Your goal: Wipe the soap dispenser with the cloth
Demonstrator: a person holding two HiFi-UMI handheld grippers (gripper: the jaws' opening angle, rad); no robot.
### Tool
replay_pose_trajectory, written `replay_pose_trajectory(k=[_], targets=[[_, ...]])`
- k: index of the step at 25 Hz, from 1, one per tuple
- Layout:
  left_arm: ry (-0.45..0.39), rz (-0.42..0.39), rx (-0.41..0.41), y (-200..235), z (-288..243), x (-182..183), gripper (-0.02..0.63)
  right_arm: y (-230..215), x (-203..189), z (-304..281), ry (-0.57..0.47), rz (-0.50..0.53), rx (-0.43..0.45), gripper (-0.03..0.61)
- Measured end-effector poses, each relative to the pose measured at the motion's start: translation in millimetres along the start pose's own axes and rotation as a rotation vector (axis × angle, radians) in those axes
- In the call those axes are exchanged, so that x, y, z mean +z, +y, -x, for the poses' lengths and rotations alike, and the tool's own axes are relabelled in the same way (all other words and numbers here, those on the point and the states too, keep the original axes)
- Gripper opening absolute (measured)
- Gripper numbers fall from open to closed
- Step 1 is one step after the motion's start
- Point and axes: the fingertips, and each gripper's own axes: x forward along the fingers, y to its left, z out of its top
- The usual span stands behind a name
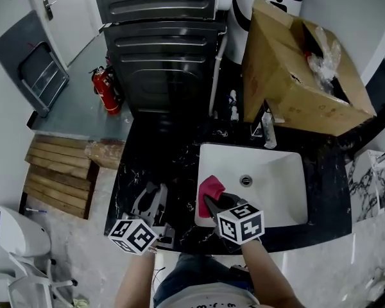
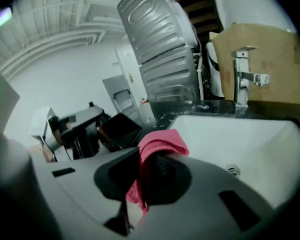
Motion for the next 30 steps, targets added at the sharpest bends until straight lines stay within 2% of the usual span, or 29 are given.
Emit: replay_pose_trajectory(k=[2, 4, 7, 11, 14, 20, 24, 27, 30], targets=[[0.013, -0.010, 0.001, -1, -2, 0, 0.107, 7, 32, 11, -0.127, -0.052, 0.057, 0.048], [0.024, -0.032, 0.003, -4, -4, 0, 0.107, 22, 62, 14, -0.205, -0.048, 0.131, 0.048], [0.042, -0.078, 0.011, -10, -4, -1, 0.107, 43, 77, -2, -0.183, -0.006, 0.201, 0.048], [0.053, -0.101, 0.025, -13, -8, 0, 0.107, 36, 72, -22, -0.124, -0.021, 0.213, 0.048], [0.063, -0.133, 0.022, -16, -8, -1, 0.107, 10, 54, -26, -0.072, -0.038, 0.152, 0.048], [0.120, -0.295, 0.003, -30, -19, -5, 0.107, -31, 9, -31, 0.053, -0.065, 0.021, 0.048], [0.158, -0.405, -0.015, -34, -25, -5, 0.107, -42, 23, -8, -0.032, -0.138, 0.005, 0.048], [0.206, -0.559, -0.036, -35, -32, -6, 0.106, -48, 44, 16, -0.117, -0.145, -0.010, 0.048], [0.259, -0.692, -0.105, -36, -36, -11, 0.106, -48, 62, 35, -0.183, -0.132, -0.017, 0.048]])
